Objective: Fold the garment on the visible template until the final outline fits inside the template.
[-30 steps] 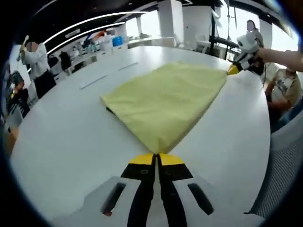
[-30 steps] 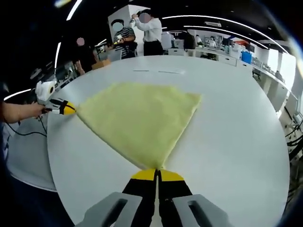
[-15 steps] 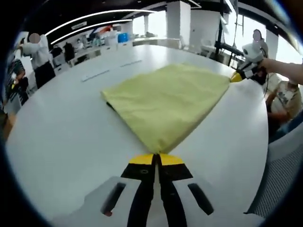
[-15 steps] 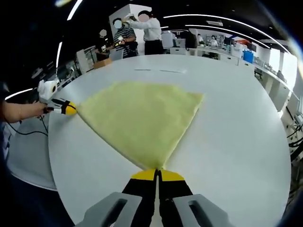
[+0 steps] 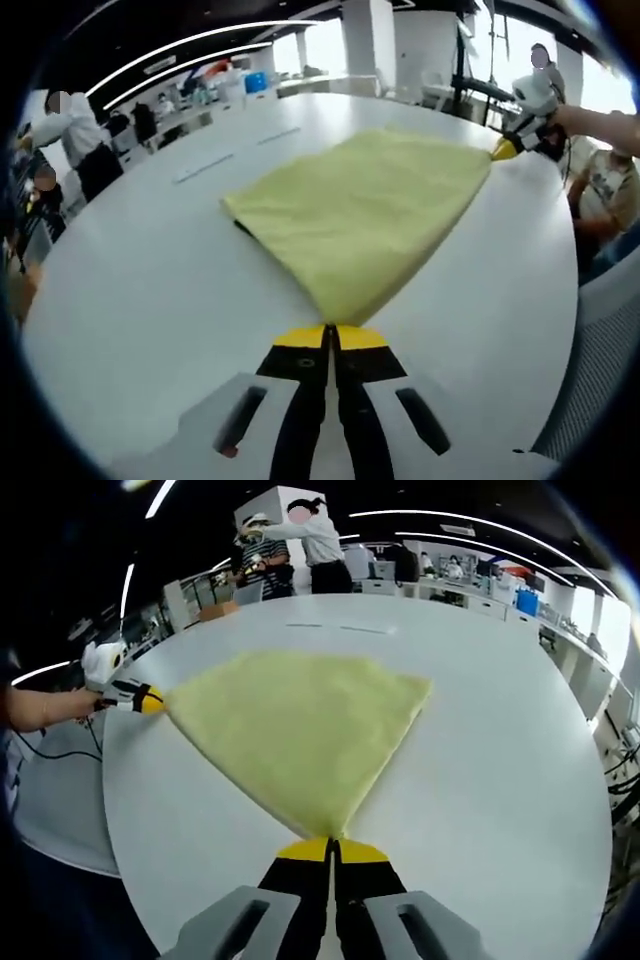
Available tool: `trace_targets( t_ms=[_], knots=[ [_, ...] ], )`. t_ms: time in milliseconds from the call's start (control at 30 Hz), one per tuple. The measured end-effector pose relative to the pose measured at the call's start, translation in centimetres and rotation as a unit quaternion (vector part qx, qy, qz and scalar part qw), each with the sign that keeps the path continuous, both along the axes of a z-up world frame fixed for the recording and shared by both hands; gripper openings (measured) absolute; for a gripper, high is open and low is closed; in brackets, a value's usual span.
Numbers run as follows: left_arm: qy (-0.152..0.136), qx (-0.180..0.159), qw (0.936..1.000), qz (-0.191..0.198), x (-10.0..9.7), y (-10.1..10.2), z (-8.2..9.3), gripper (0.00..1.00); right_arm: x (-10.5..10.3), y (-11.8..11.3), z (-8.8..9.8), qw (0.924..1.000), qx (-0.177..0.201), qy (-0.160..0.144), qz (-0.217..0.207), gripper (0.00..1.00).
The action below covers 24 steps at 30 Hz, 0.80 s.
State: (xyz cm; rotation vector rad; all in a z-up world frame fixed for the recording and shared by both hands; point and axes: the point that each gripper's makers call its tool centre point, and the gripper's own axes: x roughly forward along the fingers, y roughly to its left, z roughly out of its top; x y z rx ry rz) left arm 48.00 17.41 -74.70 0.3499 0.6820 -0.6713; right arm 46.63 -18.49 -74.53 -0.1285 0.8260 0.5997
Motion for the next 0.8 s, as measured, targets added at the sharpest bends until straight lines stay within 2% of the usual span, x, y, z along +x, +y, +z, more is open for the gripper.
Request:
trace_targets(
  t_ms=[800],
  knots=[
    [0.014, -0.001, 0.9999, -0.009, -2.7, -0.3, -0.1, 0.00, -2.3, -0.2, -0.2, 0.9999, -0.002, 0.012, 0.007, 0.00]
  ],
)
